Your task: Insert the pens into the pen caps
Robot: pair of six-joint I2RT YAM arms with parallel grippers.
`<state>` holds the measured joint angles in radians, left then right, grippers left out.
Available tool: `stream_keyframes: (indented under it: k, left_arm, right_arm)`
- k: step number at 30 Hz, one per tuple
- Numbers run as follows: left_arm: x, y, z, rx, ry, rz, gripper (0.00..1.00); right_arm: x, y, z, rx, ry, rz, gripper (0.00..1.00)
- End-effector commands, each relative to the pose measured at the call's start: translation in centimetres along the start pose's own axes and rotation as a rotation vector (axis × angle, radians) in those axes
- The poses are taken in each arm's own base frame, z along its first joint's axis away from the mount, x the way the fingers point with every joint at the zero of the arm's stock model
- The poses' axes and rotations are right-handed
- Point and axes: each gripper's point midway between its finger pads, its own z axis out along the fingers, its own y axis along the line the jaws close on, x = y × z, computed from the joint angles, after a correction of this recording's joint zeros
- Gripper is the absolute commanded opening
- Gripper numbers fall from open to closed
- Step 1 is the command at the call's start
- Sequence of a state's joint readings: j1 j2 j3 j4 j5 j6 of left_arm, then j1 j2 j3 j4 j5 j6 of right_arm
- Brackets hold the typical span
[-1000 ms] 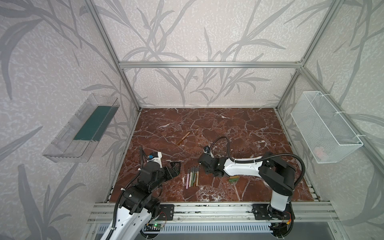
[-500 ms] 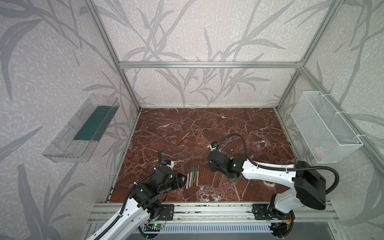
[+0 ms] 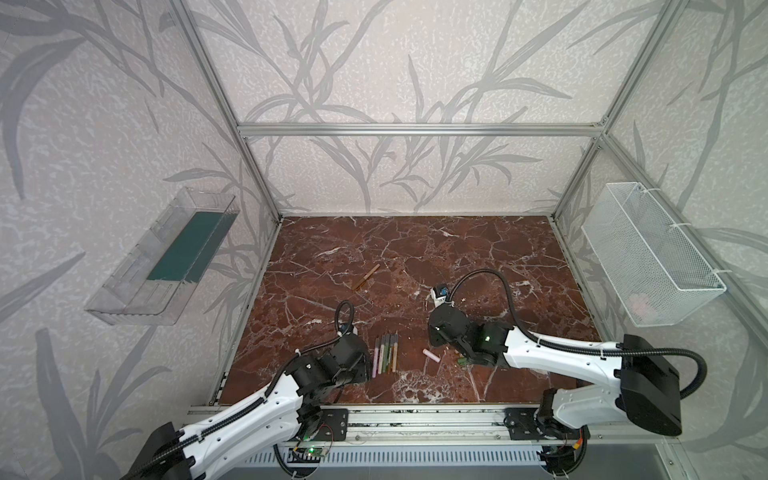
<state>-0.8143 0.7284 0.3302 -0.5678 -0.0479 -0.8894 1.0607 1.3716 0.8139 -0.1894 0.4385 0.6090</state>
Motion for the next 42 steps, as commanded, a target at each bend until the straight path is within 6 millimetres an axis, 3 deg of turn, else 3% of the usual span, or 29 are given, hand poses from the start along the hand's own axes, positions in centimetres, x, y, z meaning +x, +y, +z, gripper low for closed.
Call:
stream_keyframes:
  k: [1, 3, 7, 12, 16, 21, 25, 29, 34, 42]
  left_arm:
    - [-2.2, -0.5, -1.1, -0.012, -0.090, 0.001, 0.61]
    - [-2.5, -0.7, -1.3, -0.015, -0.092, 0.013, 0.61]
    - [-3.0, -1.3, -1.1, -0.004, -0.105, 0.030, 0.61]
    - [-3.7, -1.6, -1.3, -0.007, -0.131, 0.046, 0.61]
    - [-4.1, -1.7, -1.7, -0.007, -0.148, 0.052, 0.61]
    - [-4.6, -2.0, -1.8, -0.010, -0.160, 0.065, 0.62]
    - [-4.9, -2.3, -2.0, -0.005, -0.163, 0.076, 0.61]
    - [-5.0, -2.2, -2.2, -0.007, -0.173, 0.079, 0.62]
    - [-5.1, -1.9, -2.6, -0.004, -0.190, 0.068, 0.61]
    - [-5.2, -1.7, -3.3, 0.013, -0.209, 0.052, 0.62]
  right_arm:
    - [-0.1, -1.2, -0.3, 0.056, -0.007, -0.012, 0.11]
    - [1.0, -1.4, -0.2, 0.050, 0.036, -0.040, 0.23]
    - [4.1, -1.0, 0.0, -0.013, 0.113, -0.077, 0.32]
    - [4.4, 3.9, -1.5, -0.225, 0.102, -0.197, 0.48]
    - [7.9, 5.0, -3.6, -0.228, 0.143, -0.259, 0.45]
    - [12.1, 3.6, -5.9, -0.185, 0.247, -0.317, 0.44]
    - [14.8, 1.7, -6.1, -0.125, 0.306, -0.318, 0.44]
    - [17.1, 1.3, -5.3, -0.121, 0.365, -0.332, 0.43]
    - [18.5, 1.6, -4.0, -0.080, 0.413, -0.378, 0.43]
    - [17.8, 1.2, -2.4, 0.034, 0.384, -0.385, 0.41]
